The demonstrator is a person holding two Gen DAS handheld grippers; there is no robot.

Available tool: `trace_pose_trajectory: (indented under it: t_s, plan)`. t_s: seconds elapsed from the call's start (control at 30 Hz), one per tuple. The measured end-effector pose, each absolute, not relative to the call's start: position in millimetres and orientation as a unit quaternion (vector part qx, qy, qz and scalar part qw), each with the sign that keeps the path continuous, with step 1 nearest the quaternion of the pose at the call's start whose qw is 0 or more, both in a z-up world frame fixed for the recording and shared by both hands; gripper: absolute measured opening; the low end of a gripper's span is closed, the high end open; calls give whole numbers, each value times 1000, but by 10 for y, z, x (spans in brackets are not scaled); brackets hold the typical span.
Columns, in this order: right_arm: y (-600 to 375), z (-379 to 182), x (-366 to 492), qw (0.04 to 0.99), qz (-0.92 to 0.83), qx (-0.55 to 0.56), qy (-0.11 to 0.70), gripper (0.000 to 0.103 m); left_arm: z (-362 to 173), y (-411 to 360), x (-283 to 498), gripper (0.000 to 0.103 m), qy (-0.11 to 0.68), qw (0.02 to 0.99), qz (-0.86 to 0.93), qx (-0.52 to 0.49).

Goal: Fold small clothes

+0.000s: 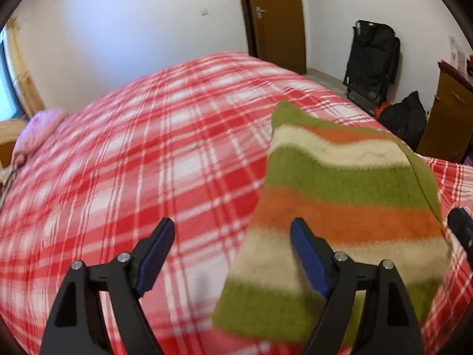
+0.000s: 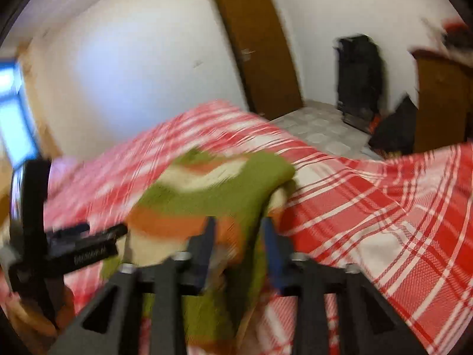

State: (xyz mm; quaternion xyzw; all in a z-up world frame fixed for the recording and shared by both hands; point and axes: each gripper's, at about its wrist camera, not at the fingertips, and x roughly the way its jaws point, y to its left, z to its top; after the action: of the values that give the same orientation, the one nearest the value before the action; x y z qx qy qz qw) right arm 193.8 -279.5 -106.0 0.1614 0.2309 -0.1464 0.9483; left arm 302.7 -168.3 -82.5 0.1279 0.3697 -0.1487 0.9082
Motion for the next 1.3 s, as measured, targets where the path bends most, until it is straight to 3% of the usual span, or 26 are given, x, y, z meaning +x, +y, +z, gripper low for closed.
trace_pose_trajectory:
  t_s: [0.13, 0.33, 0.77, 0.9, 1.03, 1.3]
  plan:
    - [-2476, -1173, 1915, 952, -136, 101, 255, 23, -990, -1572, 2866, 83, 387, 906, -120, 125]
    - [-2674, -1511, 2054, 924, -146, 148, 320, 23, -1158, -1576, 2836, 83, 393, 902, -111, 138]
    - [-2699, -1512, 2121, 923, -140, 139, 330, 27, -1212, -1609, 2925, 85, 409, 895, -112, 139]
    - [-2675, -1462, 2022, 917, -146, 161, 334, 35, -1165, -1530, 2781, 85, 412, 893, -120, 138]
    - [-2495, -1422, 1789, 919, -154, 158, 328, 55, -1157, -1370, 2591, 85, 409, 895, -120, 130]
    - [-2132, -1392, 1472, 921, -140, 122, 342, 55, -1336, -1090, 2261, 85, 434, 883, -114, 138]
